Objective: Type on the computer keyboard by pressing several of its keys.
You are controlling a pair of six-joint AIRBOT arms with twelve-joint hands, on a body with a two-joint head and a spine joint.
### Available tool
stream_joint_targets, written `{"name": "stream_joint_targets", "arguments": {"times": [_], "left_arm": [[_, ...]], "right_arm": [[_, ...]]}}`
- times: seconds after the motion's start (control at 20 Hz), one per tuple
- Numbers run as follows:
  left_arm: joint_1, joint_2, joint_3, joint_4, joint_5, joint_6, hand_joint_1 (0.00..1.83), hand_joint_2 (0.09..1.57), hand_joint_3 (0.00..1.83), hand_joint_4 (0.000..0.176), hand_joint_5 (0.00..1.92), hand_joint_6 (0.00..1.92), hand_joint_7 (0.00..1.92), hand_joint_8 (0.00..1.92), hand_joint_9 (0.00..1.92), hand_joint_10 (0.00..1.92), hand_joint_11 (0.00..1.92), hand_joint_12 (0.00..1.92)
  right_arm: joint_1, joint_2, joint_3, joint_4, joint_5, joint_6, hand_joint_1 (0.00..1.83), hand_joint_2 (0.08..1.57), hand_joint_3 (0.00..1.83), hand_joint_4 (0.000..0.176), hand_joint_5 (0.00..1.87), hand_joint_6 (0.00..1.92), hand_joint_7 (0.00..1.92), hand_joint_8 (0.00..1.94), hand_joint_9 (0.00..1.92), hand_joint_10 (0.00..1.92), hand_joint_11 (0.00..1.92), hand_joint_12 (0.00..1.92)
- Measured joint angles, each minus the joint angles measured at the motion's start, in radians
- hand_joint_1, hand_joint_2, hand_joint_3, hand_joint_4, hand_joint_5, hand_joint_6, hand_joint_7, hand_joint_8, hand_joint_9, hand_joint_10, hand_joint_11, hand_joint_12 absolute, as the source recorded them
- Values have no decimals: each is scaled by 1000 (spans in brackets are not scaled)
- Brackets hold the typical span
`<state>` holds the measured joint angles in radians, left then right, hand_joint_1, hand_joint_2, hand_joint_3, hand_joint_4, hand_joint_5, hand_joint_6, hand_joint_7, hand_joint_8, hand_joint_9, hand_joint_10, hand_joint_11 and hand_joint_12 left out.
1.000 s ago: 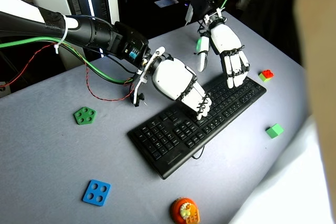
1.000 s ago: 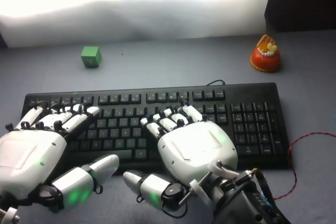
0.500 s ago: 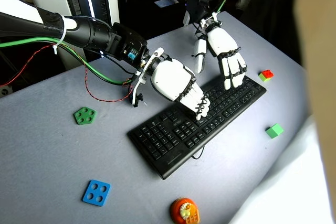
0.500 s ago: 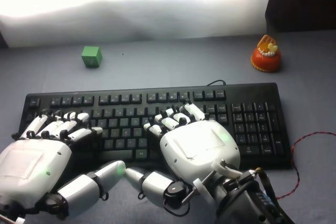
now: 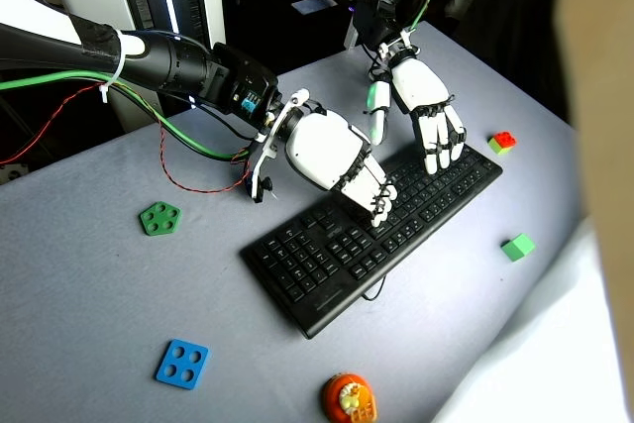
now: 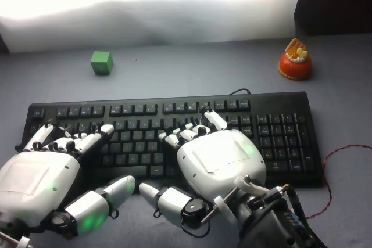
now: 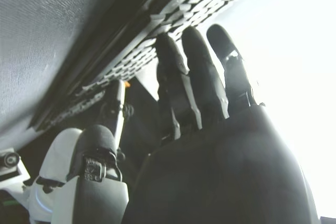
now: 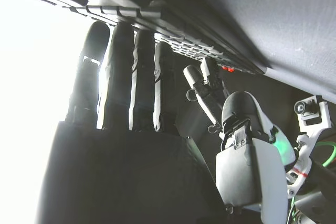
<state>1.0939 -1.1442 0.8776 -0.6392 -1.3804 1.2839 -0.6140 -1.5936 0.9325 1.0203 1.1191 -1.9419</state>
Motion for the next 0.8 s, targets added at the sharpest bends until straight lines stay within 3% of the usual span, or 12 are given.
{"name": "stream_joint_targets", "arguments": {"times": [0.1, 0.15, 0.2, 0.25, 0.3, 0.4, 0.45, 0.55, 0.65, 0.7, 0.75, 0.8], "left_arm": [[0, 0, 1, -5, 6, 0, 10, 1282, 3, 0, 780, 132, 413, 7, 332, 3, 0, 933], [0, 0, 2, -4, -5, -2, 12, 1286, 2, 0, 773, 96, 521, 19, 352, 9, 0, 823], [-1, 0, 7, 2, -9, -3, 91, 1276, 0, 0, 589, 16, 671, 43, 437, 38, 0, 837], [-1, 0, 7, 2, -10, -3, 91, 1276, 0, 0, 589, 16, 671, 43, 437, 38, 0, 837], [-1, -4, 7, -1, -13, -4, 133, 1272, 0, 0, 479, 2, 715, 39, 490, 51, 0, 982], [-1, -7, 7, 0, -17, -4, 132, 1273, 0, 8, 399, 0, 680, 6, 627, 83, 26, 1314], [-1, -7, 7, -2, -21, -4, 62, 1289, 3, 0, 637, 93, 531, 0, 539, 35, 8, 1395], [-1, -7, 7, 0, -19, -4, 49, 1291, 4, 0, 729, 126, 509, 0, 493, 14, 1, 1361], [-1, -7, 7, 0, -14, -6, 31, 1293, 2, 0, 866, 162, 690, 58, 483, 14, 0, 1207], [-1, -7, 7, 0, -22, -7, 37, 1299, 3, 0, 689, 68, 793, 60, 582, 56, 0, 1144], [-1, -7, 7, 0, -25, -7, 37, 1299, 3, 0, 689, 68, 793, 60, 582, 56, 0, 1144], [-1, -7, 7, 2, -26, -7, 62, 1299, 1, 0, 587, 20, 827, 56, 703, 110, 0, 1178]], "right_arm": [[0, 0, 0, 0, 2, 2, 144, 1213, 5, 0, 872, 176, 578, 5, 383, 29, 0, 1065], [1, 0, 0, 0, 2, 3, 194, 1213, 3, 0, 918, 198, 741, 48, 453, 57, 0, 970], [1, 1, 0, -6, 3, 3, 237, 1215, 1, 0, 732, 144, 875, 48, 636, 140, 0, 1029], [1, 2, 0, -8, 3, 3, 237, 1215, 1, 0, 732, 144, 875, 48, 636, 140, 0, 1029], [1, 3, 3, -11, 3, 3, 231, 1218, 0, 0, 625, 80, 899, 33, 690, 349, 0, 1221], [3, 3, 3, -11, 3, -2, 171, 1228, 3, 0, 647, 63, 817, 4, 468, 840, 0, 1606], [6, 3, 3, -7, 2, -4, 126, 1238, 2, 0, 830, 149, 690, 0, 306, 774, 0, 1621], [5, 3, 3, -4, 2, -2, 134, 1239, 1, 0, 881, 185, 651, 0, 295, 647, 0, 1569], [5, 3, 3, -3, 2, 1, 182, 1226, 0, 0, 924, 257, 722, 10, 422, 396, 0, 1360], [5, 3, 3, -3, 2, 1, 163, 1227, 0, 0, 674, 208, 851, 25, 590, 606, 0, 1451], [5, 3, 3, -4, 2, 1, 163, 1227, 0, 0, 674, 208, 851, 25, 590, 606, 0, 1451], [5, 3, 3, -4, 1, 0, 153, 1230, 1, 0, 620, 163, 889, 33, 581, 829, 0, 1634]]}}
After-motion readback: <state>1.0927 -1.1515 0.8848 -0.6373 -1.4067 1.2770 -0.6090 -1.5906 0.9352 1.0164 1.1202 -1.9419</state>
